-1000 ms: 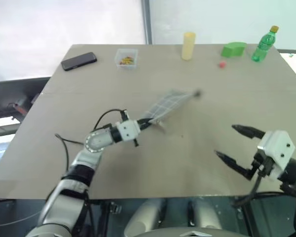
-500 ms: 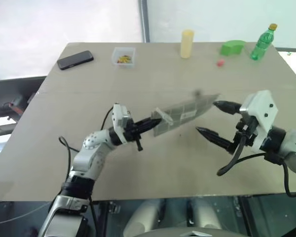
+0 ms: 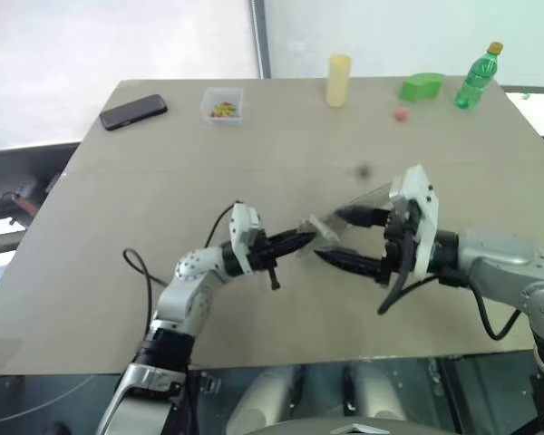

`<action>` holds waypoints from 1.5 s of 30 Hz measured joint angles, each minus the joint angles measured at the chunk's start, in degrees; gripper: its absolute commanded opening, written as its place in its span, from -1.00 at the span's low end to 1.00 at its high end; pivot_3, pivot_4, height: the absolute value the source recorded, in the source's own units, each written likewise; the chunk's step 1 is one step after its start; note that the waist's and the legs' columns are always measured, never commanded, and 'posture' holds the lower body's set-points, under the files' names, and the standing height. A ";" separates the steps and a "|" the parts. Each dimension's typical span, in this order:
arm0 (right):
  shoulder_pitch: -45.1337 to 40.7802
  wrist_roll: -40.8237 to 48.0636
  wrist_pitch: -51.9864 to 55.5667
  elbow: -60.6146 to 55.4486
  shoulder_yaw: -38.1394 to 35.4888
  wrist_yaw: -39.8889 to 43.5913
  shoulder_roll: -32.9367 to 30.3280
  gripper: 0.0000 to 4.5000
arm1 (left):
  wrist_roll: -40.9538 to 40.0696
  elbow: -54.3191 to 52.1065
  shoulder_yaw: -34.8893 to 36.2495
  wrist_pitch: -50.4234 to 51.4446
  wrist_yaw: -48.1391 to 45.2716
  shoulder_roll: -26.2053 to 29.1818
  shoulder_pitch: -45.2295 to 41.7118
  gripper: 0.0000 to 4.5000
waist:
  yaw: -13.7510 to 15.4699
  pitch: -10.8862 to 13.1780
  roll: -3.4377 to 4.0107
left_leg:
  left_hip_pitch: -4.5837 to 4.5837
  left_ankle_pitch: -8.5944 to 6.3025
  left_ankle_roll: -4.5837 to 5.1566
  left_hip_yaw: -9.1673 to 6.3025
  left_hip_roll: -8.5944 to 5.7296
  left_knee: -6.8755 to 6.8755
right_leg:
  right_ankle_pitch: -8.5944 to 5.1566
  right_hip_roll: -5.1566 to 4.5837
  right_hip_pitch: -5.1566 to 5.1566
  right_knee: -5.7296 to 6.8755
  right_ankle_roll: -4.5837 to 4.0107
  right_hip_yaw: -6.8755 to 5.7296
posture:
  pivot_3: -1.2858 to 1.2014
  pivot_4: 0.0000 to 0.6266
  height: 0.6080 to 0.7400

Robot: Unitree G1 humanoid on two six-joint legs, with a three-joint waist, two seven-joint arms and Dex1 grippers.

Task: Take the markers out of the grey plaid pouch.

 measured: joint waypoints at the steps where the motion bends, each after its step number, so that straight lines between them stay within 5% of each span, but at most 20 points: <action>1: -1.33 0.13 0.09 1.09 0.22 -0.26 0.76 0.44 | 0.32 -0.01 0.00 -0.03 -0.16 -0.09 0.15 -1.00 | 0.01 0.00 0.00 | -0.01 0.00 0.00 0.00 0.00 -0.01 | 0.00 0.00 -0.01 0.00 0.00 -0.01 | 0.03 -0.52 1.00; 3: -3.10 0.68 0.87 2.09 0.44 -0.38 1.17 -0.07 | 0.68 -0.02 0.05 -0.04 -0.23 -0.23 0.36 -1.00 | 0.11 0.00 0.00 | -0.02 0.00 0.00 -0.01 -0.02 -0.01 | 0.00 -0.01 -0.01 -0.01 0.00 -0.01 | 0.03 -0.52 1.00; 8: -3.58 0.74 3.32 2.34 2.76 0.29 0.46 -0.98 | 0.75 -0.02 0.44 -0.05 -0.14 -1.02 0.37 -1.00 | 0.08 0.00 0.00 | -0.02 -0.01 0.01 0.00 -0.03 -0.01 | 0.00 -0.02 -0.01 -0.03 0.00 0.01 | 0.03 -0.52 1.00; 20: -1.41 -4.64 2.31 1.49 3.02 2.54 -2.16 -0.98 | 0.94 -0.02 1.47 -0.23 -0.21 -1.32 0.36 -1.00 | 0.06 0.00 0.00 | -0.03 -0.01 0.01 0.00 -0.03 -0.02 | 0.01 -0.03 -0.02 -0.02 0.00 0.00 | 0.03 -0.52 1.00; 25: 0.89 -5.08 1.94 0.14 2.42 2.24 -2.29 0.01 | 1.50 -0.02 1.67 -0.34 -0.27 -1.69 0.38 -1.00 | 0.08 0.00 0.00 | -0.03 -0.01 0.01 0.00 -0.03 -0.01 | 0.01 -0.03 -0.01 -0.02 0.00 0.00 | 0.03 -0.52 1.00; 32: 2.81 -3.09 1.88 0.25 1.16 2.04 -0.92 0.01 | 2.01 -0.02 1.72 -0.54 -0.85 -2.27 0.40 -1.00 | 0.03 0.00 0.00 | -0.02 -0.01 0.01 0.00 -0.03 -0.01 | 0.01 -0.02 -0.01 -0.01 0.00 0.00 | 0.03 -0.52 1.00; 38: 3.10 7.77 3.64 3.00 -3.11 0.37 -1.07 0.01 | 2.59 -0.02 1.78 -1.14 -0.94 -2.46 0.42 -1.00 | 0.07 0.00 0.00 | -0.03 -0.01 0.02 0.00 -0.03 -0.01 | 0.01 -0.03 0.00 -0.02 0.00 0.00 | 0.03 -0.52 1.00; 45: 1.48 12.14 4.76 4.07 -0.35 -3.51 -0.27 0.01 | 2.85 -0.17 1.75 -1.31 -0.90 -3.08 0.69 -1.00 | 0.00 0.00 0.00 | -0.02 -0.01 0.02 0.00 -0.02 -0.02 | 0.00 -0.03 -0.01 -0.02 -0.01 0.00 | 0.03 -0.52 1.00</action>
